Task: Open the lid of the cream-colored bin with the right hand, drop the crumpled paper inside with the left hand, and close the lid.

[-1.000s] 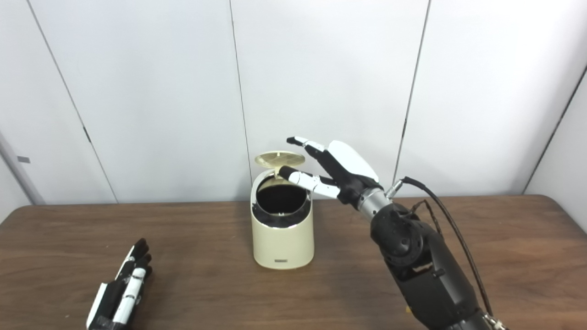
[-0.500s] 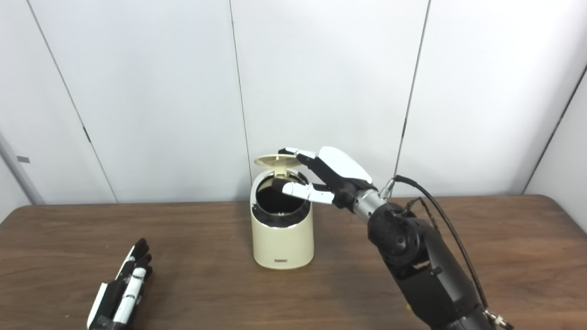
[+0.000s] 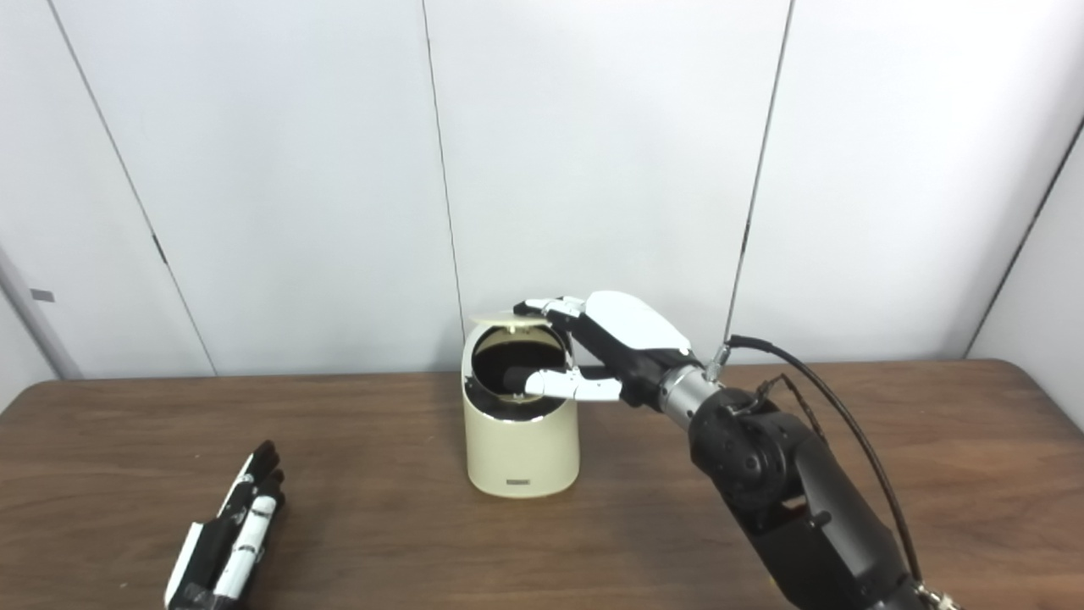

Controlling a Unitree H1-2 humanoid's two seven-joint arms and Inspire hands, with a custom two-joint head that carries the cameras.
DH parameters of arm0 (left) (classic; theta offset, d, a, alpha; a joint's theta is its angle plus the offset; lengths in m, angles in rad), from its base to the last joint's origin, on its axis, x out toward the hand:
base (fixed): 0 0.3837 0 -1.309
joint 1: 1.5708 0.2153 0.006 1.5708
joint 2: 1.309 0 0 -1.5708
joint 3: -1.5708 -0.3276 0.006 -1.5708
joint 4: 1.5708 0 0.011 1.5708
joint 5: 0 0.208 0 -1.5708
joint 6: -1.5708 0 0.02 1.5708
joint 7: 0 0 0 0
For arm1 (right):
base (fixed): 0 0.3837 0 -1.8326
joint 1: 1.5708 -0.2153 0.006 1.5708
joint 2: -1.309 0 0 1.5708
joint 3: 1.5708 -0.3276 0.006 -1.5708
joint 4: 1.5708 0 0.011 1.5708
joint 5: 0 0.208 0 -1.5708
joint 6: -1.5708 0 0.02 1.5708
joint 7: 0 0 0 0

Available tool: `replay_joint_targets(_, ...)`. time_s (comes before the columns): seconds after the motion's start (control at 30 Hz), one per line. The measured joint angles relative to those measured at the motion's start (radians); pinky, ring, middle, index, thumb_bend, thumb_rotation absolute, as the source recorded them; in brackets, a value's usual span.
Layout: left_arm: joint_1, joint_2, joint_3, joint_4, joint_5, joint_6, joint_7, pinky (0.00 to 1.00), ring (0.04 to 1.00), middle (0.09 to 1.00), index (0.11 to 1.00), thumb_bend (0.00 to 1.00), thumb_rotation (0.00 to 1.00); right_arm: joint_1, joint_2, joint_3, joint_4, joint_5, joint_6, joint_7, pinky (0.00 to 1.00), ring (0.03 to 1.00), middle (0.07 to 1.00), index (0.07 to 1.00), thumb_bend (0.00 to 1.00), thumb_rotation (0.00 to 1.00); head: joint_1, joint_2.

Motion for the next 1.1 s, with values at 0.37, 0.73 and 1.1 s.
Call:
replay_joint_targets(0.37, -0.001, -0.005, 0.001, 0.000, 0.003, 0.000, -0.002, 1.00, 1.000, 1.000, 1.000, 0.36, 0.67, 0.017, -0.005, 0.003, -0.010, -0.017, -0.011, 0.019, 0.94, 0.983, 0.915, 0.893, 0.61, 1.00, 0.006, 0.009)
replay_joint_targets(0.73, -0.001, -0.011, 0.010, -0.001, -0.007, 0.001, -0.002, 1.00, 1.000, 1.000, 1.000, 0.36, 0.63, 0.042, -0.002, 0.031, -0.013, -0.072, -0.022, 0.013, 0.94, 0.985, 0.920, 0.863, 0.58, 1.00, 0.012, 0.015)
replay_joint_targets(1.1, -0.001, -0.011, 0.011, -0.001, -0.018, 0.002, -0.001, 1.00, 1.000, 1.000, 1.000, 0.37, 0.65, 0.063, -0.008, 0.060, -0.037, -0.128, -0.046, 0.007, 1.00, 1.000, 0.932, 0.866, 0.60, 1.00, 0.017, 0.020)
